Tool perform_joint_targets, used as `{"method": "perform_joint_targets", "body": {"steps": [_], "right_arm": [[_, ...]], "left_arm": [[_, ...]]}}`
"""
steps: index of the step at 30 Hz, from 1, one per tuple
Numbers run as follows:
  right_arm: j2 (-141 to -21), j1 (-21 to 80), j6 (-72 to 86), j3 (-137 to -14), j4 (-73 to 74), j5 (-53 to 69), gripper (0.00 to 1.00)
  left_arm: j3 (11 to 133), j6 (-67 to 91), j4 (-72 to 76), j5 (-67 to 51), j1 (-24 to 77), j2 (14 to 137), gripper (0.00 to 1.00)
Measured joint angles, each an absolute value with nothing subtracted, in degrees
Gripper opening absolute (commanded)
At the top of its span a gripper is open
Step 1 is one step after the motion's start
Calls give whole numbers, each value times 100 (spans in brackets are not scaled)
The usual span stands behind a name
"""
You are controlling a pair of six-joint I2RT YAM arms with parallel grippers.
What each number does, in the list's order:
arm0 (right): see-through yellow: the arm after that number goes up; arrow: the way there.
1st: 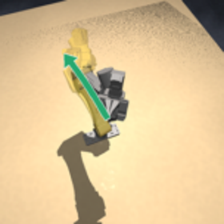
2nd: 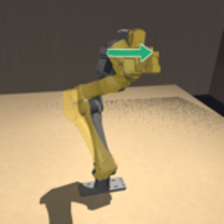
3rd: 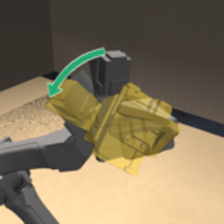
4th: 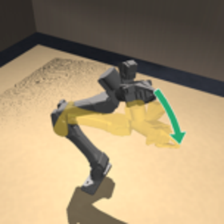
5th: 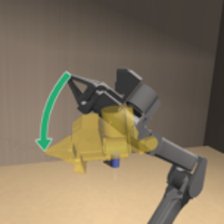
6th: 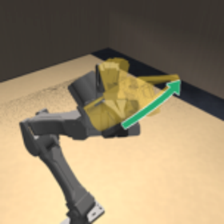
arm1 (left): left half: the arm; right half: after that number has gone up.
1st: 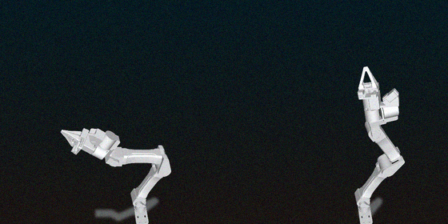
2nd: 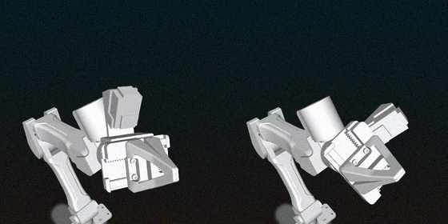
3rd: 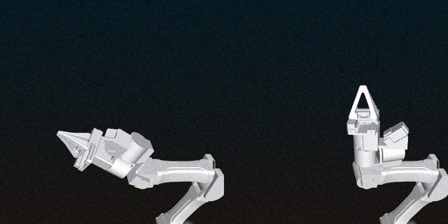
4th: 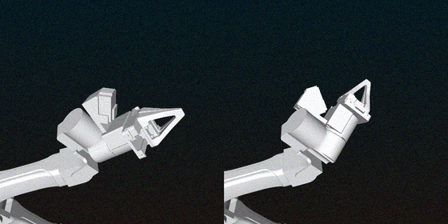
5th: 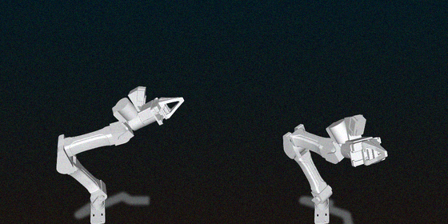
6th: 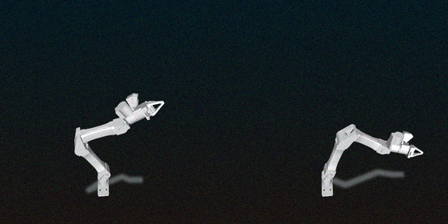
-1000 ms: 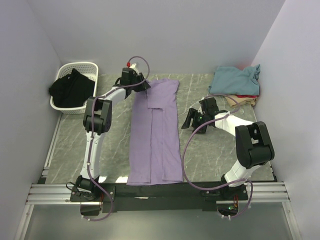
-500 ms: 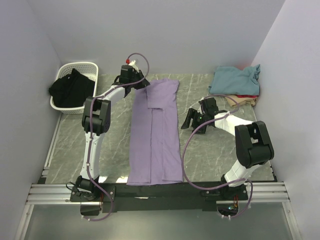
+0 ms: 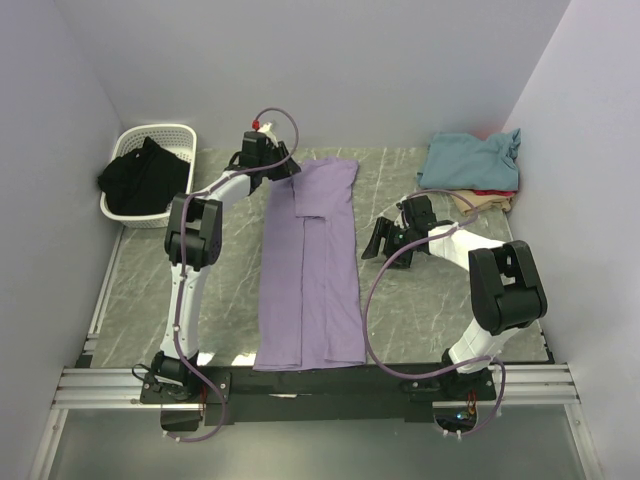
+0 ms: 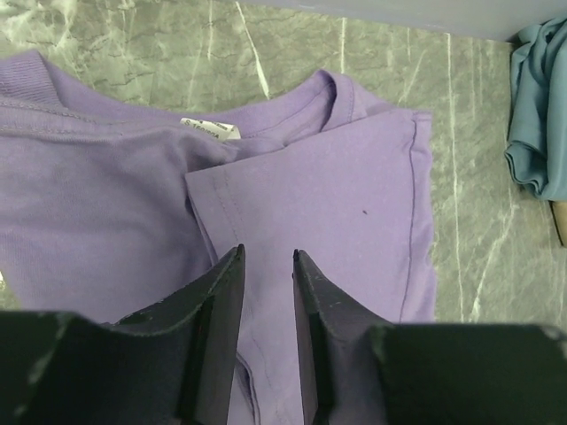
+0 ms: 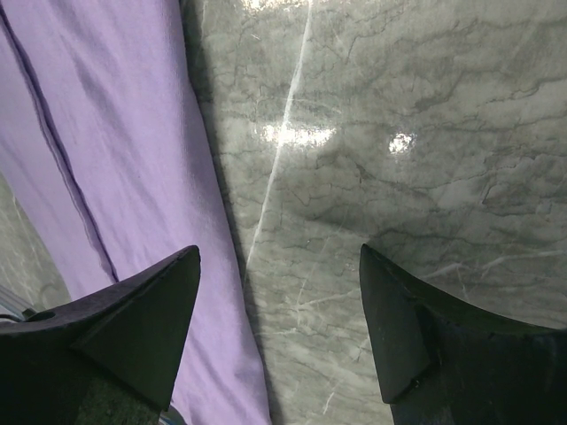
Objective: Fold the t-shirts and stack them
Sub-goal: Fold the tshirt
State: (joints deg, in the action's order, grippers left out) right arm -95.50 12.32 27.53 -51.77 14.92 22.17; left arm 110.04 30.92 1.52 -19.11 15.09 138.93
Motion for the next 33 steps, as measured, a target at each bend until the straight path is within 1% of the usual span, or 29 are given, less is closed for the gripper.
{"method": "perform_joint_targets", "body": {"steps": [14,15,16,18,19,20,28,33], "right_arm": [[-9596,1232,2746,-5221,1452,2239,79],[-9596,1232,2742,-5223,1452,2239,79],[-9598,1232,2740,-5223,1452,2241,79],[-9598,1232,2733,-5223,1452,2246,79],[-9598,1232,2735,-5223,1452,2246,79],[-9598,1232,2733,-5223,1452,2246,79],[-9614,1232,2733,-5225,1426,2265,80],[-9614,1232,2733,-5225,1413,2292,80]], "left_arm": [[11146,2961,-148,-1605,1533,14219,37],[11159,2958,-158,-1597,1535,14223,35],[11166,2956,-161,-1581,1535,14223,28],[11168,2941,-163,-1553,1540,14223,18],[11168,2934,-165,-1549,1542,14223,7],[11168,2934,-169,-1540,1542,14226,1],[11161,2939,-130,-1511,1546,14223,1],[10534,2971,163,-1426,1551,13880,1]]}}
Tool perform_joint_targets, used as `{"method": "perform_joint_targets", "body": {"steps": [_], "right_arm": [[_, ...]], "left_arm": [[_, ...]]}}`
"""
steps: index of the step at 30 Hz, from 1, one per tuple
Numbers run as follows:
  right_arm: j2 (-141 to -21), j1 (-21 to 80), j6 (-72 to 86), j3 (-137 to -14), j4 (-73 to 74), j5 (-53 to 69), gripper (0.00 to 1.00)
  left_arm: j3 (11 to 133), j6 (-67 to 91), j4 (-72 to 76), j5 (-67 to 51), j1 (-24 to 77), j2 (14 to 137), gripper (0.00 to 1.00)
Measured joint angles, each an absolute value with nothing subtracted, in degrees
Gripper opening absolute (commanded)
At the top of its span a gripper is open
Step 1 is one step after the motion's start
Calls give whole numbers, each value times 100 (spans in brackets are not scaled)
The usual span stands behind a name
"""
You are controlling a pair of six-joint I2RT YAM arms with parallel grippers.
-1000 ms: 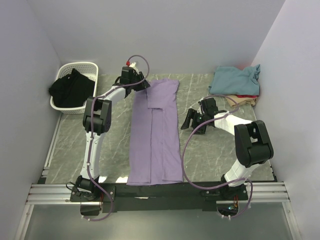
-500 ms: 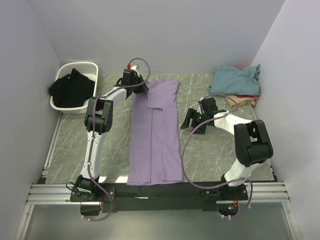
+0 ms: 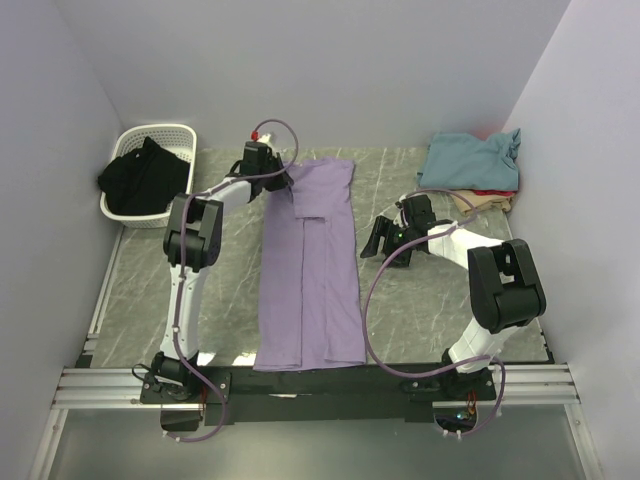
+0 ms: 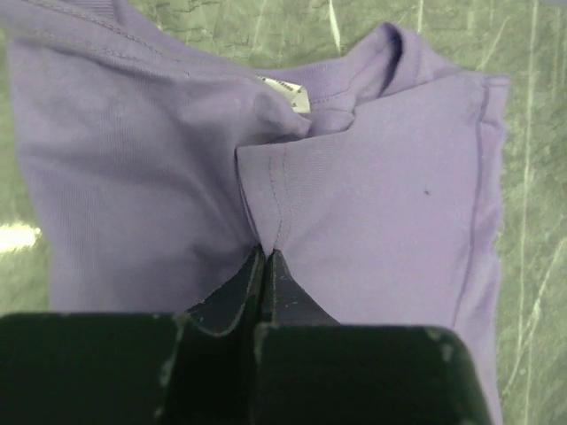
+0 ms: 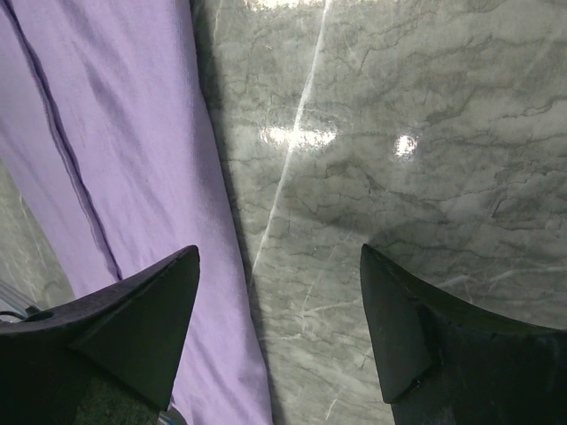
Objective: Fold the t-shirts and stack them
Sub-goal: Fold the tshirt
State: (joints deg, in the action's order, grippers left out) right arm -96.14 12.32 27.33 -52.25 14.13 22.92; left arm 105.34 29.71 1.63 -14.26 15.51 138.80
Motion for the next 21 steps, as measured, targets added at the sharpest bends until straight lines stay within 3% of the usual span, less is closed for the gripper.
{"method": "perform_joint_targets", "body": {"steps": [8,9,10,11,12,14,15,21], "right_arm": [[-9623,1229,2733,-5225,1409,2327,79],[-9623,1229,2733,-5225,1409,2329,79],[-9623,1229,2733,-5225,1409,2333,79],[-9625,1232,2733,-5225,1406,2340,79],[-9625,1229,2733,-5225,1406,2344,80],[-9625,1229,2733,-5225,1406,2349,80],[-9625,1229,2731,-5225,1409,2349,80],[-9529,1232,2639,-5196,1525,2279,82]], "left_arm": [[9961,3094,403,-1319,1579,13262,1],[9961,3107,432,-1319,1586,13253,7],[9959,3114,456,-1319,1586,13251,47],[9955,3118,478,-1321,1588,13253,62],[9944,3111,489,-1323,1594,13251,65],[9939,3151,482,-1328,1597,13251,83],[9939,3162,478,-1328,1594,13251,99],[9306,3221,259,-1100,1601,12844,99]]}}
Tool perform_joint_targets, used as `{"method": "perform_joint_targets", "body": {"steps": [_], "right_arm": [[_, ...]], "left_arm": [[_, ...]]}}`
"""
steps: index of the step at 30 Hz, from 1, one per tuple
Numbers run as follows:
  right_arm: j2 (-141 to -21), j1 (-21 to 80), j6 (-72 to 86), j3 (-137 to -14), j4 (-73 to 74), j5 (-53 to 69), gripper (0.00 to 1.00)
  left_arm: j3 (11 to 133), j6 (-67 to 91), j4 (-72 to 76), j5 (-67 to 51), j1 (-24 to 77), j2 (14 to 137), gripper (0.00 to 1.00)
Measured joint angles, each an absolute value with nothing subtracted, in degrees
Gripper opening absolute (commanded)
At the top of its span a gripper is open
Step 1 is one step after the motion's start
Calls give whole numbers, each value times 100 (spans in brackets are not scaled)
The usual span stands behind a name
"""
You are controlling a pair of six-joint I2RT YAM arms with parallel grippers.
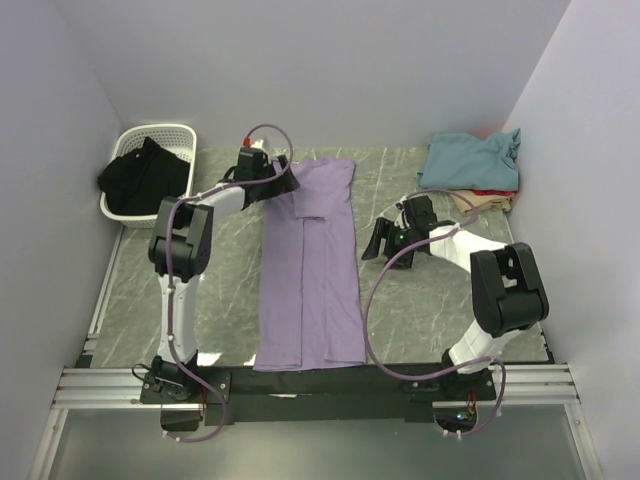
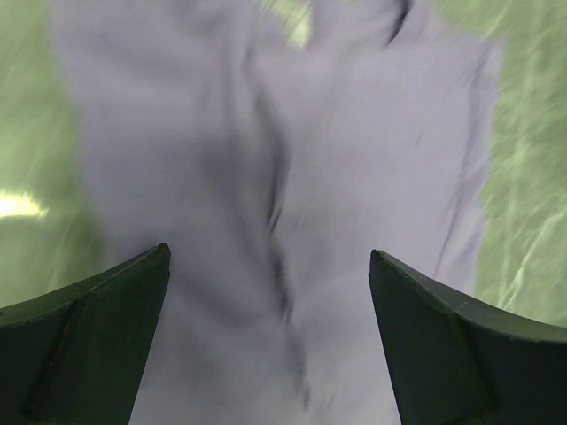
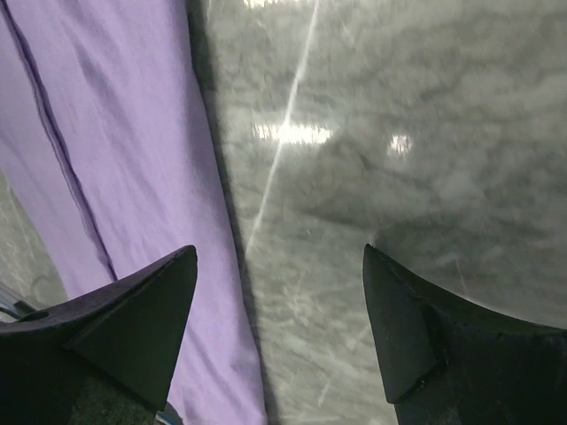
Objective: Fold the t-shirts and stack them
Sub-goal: Fold the tshirt
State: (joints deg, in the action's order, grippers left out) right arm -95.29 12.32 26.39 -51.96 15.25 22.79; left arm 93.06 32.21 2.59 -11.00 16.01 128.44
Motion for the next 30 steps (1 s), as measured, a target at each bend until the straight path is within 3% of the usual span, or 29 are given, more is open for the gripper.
{"method": "perform_joint_targets", "body": {"steps": [7,15,25,30], "right_arm": [[-8241,1234,2504,-4287,1887,2246,84],[-6053,1675,2777,-2932,2499,2613,90],[-4213,3275,4239,-1826,2698,2265,89],[-3780,3704,4893,-1369,2661,2152,88]], "left_arm": [[6768,3282,-123,-270,1997,10503,100],[3861,4346,-473,423,3590,7137,99],[2167,6593,-2276,1304,5428,4383,99],[1761,7496,-2991,1531,6110,3859,99]]}}
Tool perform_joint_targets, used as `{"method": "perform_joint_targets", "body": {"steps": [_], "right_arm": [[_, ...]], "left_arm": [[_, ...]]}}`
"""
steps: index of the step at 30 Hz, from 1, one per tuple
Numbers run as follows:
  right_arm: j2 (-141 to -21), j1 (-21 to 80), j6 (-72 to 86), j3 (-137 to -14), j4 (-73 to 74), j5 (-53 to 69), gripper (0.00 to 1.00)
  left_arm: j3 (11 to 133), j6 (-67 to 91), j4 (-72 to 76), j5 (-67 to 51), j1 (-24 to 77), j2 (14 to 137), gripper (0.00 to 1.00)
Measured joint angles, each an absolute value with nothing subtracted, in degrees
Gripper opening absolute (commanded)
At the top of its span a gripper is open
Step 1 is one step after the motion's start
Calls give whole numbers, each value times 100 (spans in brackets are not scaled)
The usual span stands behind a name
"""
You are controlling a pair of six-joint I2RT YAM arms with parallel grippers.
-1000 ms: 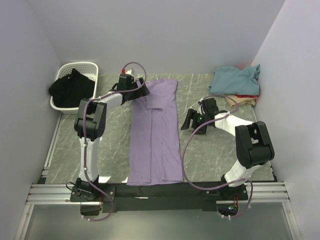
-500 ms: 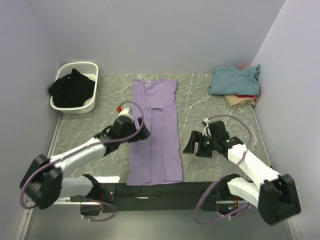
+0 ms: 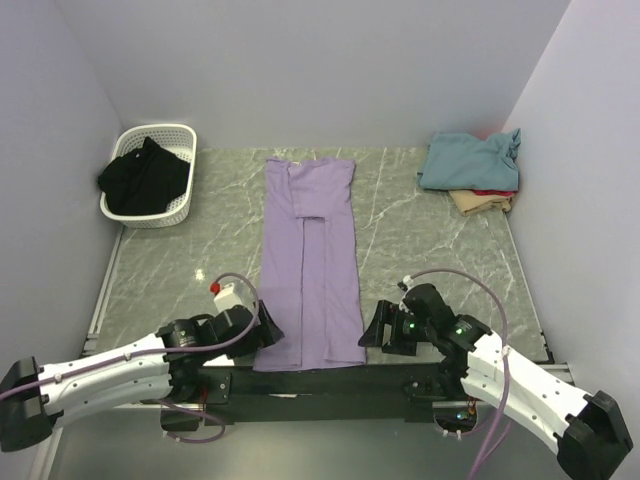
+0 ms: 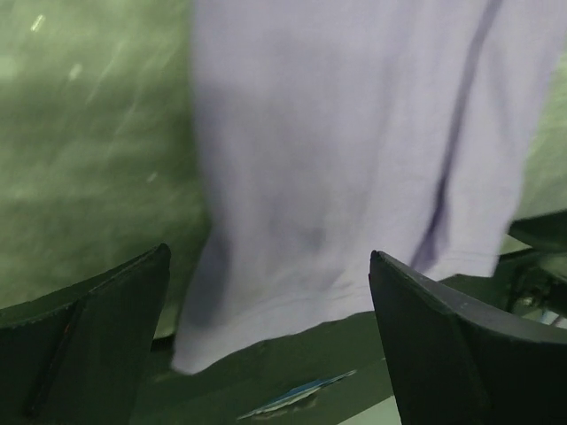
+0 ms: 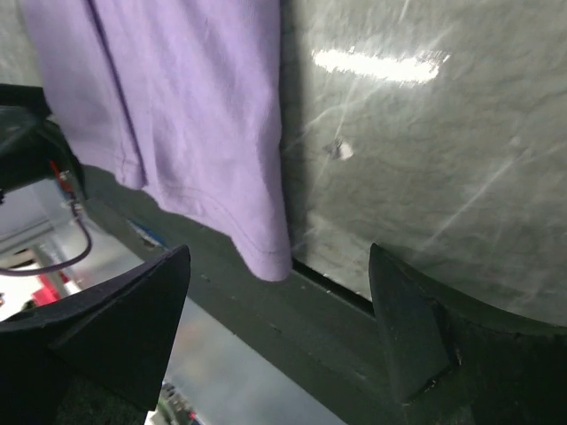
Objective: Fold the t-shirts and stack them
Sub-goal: Fold the tshirt
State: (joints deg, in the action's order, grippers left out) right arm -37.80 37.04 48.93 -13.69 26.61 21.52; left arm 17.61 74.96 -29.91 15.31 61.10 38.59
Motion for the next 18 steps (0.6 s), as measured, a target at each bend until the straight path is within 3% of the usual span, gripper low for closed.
{"method": "perform_joint_targets", "body": {"steps": [11,15,18], "right_arm": [[-4222,4180,5435,-1284,1988,2080,87],[-4484,4261,5441,-1396,1929,2014,82],[-4622,4300,5443,-1411,1857,1979,61]], "left_arm": [[2215,8543,-3197,2196,7113,5037,100],[2167,8652,-3111,2222,7170,5011,80],[1981,8735,-3020,2156,7175,4794,69]]}}
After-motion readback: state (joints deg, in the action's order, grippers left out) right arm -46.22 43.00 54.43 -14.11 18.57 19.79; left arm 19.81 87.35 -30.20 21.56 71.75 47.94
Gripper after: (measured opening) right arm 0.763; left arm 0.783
